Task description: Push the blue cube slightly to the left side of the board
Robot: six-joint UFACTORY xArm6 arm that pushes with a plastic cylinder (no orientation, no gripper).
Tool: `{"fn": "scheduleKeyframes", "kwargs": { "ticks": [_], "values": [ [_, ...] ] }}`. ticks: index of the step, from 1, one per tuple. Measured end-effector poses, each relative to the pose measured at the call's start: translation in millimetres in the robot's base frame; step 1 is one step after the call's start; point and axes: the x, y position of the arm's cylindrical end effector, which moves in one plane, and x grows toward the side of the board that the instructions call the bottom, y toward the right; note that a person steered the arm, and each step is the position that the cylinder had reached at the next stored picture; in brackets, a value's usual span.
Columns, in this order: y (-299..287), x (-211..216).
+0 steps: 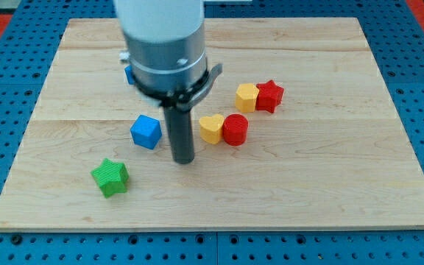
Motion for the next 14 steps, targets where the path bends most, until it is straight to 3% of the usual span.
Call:
{"fn": "scheduleKeyframes", "kwargs": {
  "ticks": [2,3,4,5,14],
  "values": [
    [-70.0,-21.0],
    [-57.2,-9.3],
    [-2.1,25.8],
    [0.2,42.9],
    [1.9,51.8]
  ]
}}
